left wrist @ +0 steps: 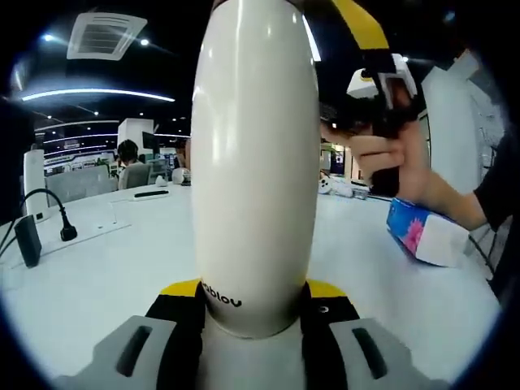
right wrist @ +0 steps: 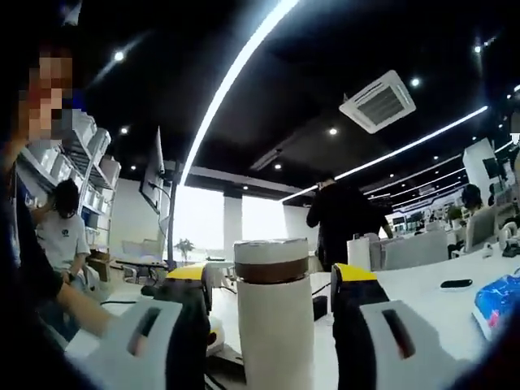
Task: Grasp the water cup twist off the cup lid place the cup lid on the table
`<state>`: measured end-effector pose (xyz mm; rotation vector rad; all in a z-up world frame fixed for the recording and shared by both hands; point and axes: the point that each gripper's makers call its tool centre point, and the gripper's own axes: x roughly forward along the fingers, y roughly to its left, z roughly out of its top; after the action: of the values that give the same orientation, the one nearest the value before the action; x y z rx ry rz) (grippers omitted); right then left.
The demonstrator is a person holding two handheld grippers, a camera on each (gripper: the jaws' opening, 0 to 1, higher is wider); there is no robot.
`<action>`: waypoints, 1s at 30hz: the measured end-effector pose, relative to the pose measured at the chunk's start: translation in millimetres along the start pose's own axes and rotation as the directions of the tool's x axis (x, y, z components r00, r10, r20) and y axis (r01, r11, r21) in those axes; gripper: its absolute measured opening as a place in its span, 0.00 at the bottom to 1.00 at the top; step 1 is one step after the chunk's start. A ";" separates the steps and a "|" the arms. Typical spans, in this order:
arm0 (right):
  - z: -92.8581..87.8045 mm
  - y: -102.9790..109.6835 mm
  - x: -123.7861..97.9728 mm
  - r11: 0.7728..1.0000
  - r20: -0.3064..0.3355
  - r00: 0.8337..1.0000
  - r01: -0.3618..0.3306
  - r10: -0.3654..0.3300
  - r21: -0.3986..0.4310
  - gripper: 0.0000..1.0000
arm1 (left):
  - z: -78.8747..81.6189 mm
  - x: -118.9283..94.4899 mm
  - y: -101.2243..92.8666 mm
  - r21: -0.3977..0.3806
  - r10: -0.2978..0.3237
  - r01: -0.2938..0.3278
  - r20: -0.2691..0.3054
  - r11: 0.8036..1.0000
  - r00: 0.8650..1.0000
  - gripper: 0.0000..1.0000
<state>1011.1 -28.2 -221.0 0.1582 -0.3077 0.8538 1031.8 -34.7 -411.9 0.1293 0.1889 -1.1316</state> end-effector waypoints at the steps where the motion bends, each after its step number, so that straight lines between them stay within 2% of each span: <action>1: 0.6 -0.9 -0.5 1.000 0.001 1.000 0.013 -0.013 -0.010 0.61 | 0.0 0.0 0.1 0.000 0.000 0.000 0.000 1.000 1.000 0.48; 4: 1.4 1.8 -1.6 0.998 -0.003 0.999 0.042 -0.042 -0.048 0.61 | 0.1 0.0 0.3 0.000 0.001 -0.001 0.000 1.000 1.000 0.48; 12: 2.3 10.8 -1.5 0.993 -0.008 0.996 0.083 -0.084 -0.085 0.59 | 0.6 0.0 0.9 0.000 0.001 -0.001 0.000 1.000 1.000 0.48; 18: 5.7 6.1 -4.6 0.983 0.005 0.989 0.148 -0.148 -0.106 0.54 | 0.5 -0.3 0.8 0.000 0.002 -0.002 0.000 1.000 1.000 0.48; 30: -5.9 6.7 0.4 0.962 -0.032 0.973 0.222 -0.230 -0.156 0.53 | 0.6 -0.4 0.4 -0.001 0.005 -0.005 0.000 1.000 1.000 0.48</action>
<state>1007.5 -22.1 -226.3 0.0292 -0.2998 0.6039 1032.0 -34.3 -411.3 0.1289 0.1893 -1.1267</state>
